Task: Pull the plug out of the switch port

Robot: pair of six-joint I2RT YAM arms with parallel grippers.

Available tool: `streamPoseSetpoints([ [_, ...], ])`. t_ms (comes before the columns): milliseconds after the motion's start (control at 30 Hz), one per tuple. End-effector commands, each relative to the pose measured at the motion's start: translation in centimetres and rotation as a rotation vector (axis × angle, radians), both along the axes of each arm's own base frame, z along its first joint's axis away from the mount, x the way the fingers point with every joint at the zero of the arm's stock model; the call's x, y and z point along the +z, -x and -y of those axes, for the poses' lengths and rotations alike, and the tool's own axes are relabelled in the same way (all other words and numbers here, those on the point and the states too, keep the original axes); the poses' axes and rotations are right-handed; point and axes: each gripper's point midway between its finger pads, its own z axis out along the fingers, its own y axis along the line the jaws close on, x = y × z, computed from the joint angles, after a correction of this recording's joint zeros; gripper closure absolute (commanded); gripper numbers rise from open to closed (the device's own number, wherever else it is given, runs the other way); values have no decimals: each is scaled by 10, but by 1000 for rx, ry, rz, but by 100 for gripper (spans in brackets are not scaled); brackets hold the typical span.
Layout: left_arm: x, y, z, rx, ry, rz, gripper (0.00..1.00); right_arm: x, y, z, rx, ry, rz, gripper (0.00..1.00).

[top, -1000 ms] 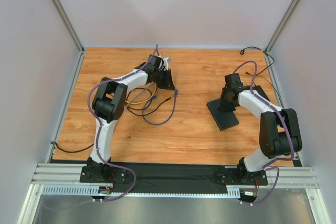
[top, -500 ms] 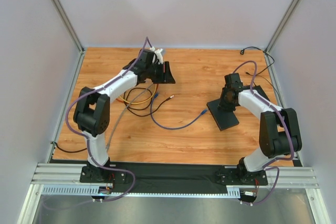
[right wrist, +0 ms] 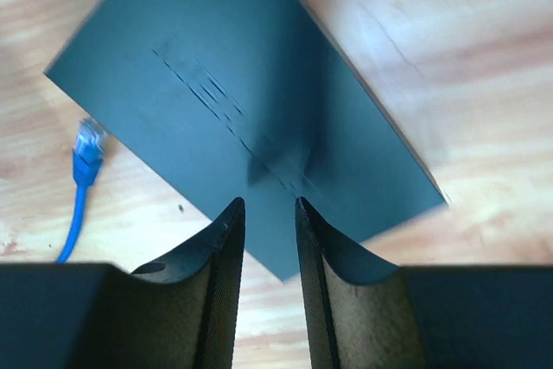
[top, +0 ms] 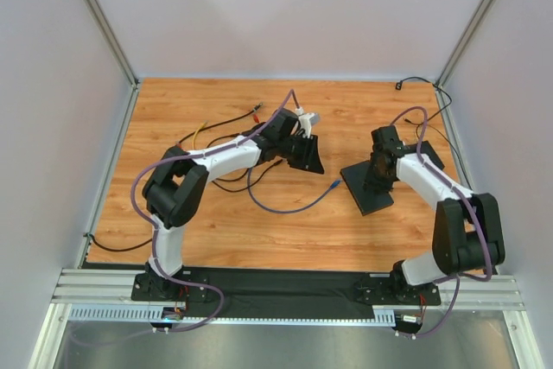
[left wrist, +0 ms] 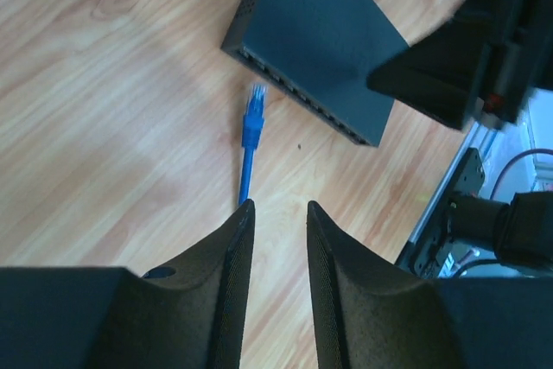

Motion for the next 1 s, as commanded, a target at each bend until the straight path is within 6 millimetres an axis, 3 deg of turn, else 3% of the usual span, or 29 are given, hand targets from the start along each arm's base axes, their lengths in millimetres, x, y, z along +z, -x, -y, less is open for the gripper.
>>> streamPoseSetpoints([
  [0,26,-15,31,-37,87,71,62,26,19,17,-98,54,35,68],
  [67,23,-24,41,-37,81,67,65,40,28,23,-135,59,73,68],
  [133,20,-32,47,-31,76,64,73,42,37,30,-179,72,84,70],
  [167,17,-39,53,-28,72,57,81,48,42,38,-210,97,107,72],
  [200,15,-42,56,-31,71,51,98,47,46,44,-252,103,110,75],
  [233,-1,-46,60,-31,50,28,100,40,54,49,-271,113,96,82],
  [267,6,-52,65,-30,54,30,100,39,58,55,-302,120,95,85],
  [333,-5,-57,69,-19,32,13,100,32,66,58,-342,129,77,100],
  [400,-4,-66,75,5,43,18,100,30,72,63,-392,144,62,100],
  [433,-15,-67,76,9,29,0,100,28,72,62,-422,126,62,99],
  [467,-13,-71,79,14,29,-6,100,23,73,59,-433,100,56,100],
  [567,-31,-72,87,16,-1,-43,100,8,77,61,-501,59,47,100],
  [733,-57,-56,99,-20,-29,-85,100,-9,75,57,-514,20,41,100],
  [967,-69,-40,99,-62,-45,-123,100,-25,64,49,-519,-48,12,100],
])
